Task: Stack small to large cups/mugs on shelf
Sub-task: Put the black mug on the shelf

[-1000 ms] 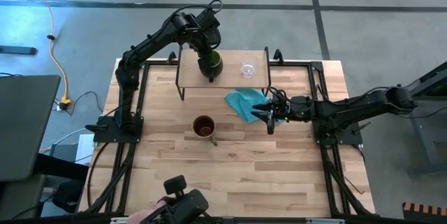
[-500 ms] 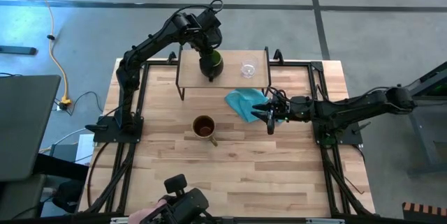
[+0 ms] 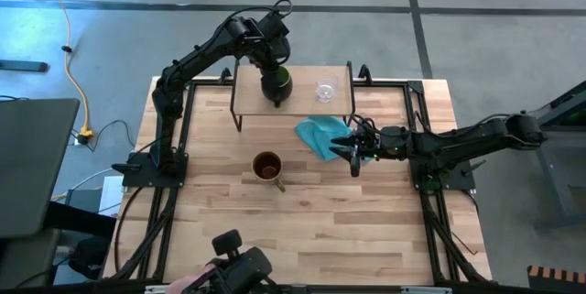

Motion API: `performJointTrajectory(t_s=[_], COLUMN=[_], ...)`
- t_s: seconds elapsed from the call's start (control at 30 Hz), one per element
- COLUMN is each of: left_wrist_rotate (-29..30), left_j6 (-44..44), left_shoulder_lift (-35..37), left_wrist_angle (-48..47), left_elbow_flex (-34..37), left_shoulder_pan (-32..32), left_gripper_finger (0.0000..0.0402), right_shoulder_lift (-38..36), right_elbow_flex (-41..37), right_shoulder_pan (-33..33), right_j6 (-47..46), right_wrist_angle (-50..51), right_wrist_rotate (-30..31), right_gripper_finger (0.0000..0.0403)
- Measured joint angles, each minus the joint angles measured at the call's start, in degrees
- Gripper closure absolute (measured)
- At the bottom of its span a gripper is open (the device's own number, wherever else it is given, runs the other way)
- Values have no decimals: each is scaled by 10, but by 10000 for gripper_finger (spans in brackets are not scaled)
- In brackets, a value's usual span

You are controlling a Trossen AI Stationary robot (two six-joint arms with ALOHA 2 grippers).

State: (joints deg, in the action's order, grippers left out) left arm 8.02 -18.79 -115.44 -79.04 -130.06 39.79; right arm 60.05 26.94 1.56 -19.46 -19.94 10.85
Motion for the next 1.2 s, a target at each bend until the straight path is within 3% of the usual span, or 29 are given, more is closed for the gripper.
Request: performJointTrajectory(t_s=[0.17,0.33,0.8,1.2], left_wrist_rotate=[-3,-47,-52,-44], left_j6=[13,26,33,91], left_shoulder_lift=[0,4,9,13], left_wrist_angle=[-5,-6,0,-33], left_elbow_flex=[0,0,0,-1], left_shoulder_pan=[5,20,24,32], left_gripper_finger=[355,355,355,355], right_shoulder_lift=[0,0,0,0], right_elbow_flex=[0,0,0,0], right_shoulder_pan=[0,0,0,0], right_j6=[0,0,4,0], right_wrist_angle=[0,4,9,10], right_wrist_rotate=[0,0,0,-3], right_gripper_finger=[275,275,275,275])
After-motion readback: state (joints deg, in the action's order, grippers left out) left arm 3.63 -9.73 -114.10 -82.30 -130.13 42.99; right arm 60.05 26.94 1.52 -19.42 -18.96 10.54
